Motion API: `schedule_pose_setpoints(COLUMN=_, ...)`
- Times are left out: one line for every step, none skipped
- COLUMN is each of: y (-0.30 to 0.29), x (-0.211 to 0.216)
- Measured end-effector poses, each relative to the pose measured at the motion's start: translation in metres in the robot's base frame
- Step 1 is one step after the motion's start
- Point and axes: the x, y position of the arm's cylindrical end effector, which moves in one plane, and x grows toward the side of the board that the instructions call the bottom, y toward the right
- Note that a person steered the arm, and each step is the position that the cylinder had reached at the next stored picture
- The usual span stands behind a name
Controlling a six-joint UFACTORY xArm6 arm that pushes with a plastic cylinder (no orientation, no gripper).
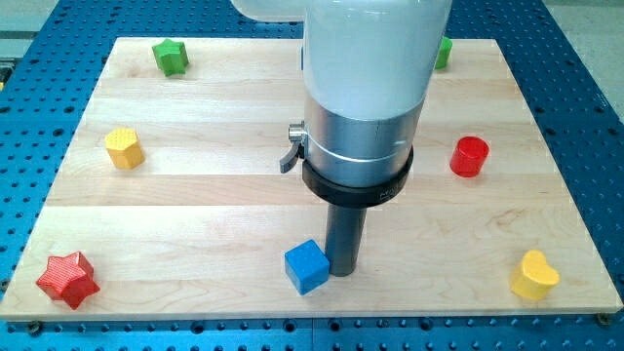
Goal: Move the yellow heart into the hexagon
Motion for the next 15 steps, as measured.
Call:
schedule_pose_setpoints(y=0.000, x=0.000)
schedule_pose_setpoints(y=0.000, x=0.000)
schedule_pose_setpoints(y=0.000, x=0.001)
schedule_pose_setpoints(y=0.000, x=-0.040)
schedule_pose_setpoints(y=0.050, x=-0.042)
schedule_pose_setpoints(y=0.131, x=-0.053)
schedule_pose_setpoints(y=0.215, x=-0.013)
schedule_pose_setpoints(y=0.265, x=0.038)
schedule_pose_setpoints(y=0.241, x=0.037)
schedule_pose_setpoints(y=0.151, x=0.026)
schedule_pose_setpoints(y=0.105, x=-0.013)
schedule_pose_setpoints(y=0.115, x=-0.014)
schedule_pose_setpoints(y=0.029, x=-0.035)
schedule_pose_setpoints(y=-0.012, x=-0.038)
schedule_pose_setpoints(y=-0.044, x=-0.052)
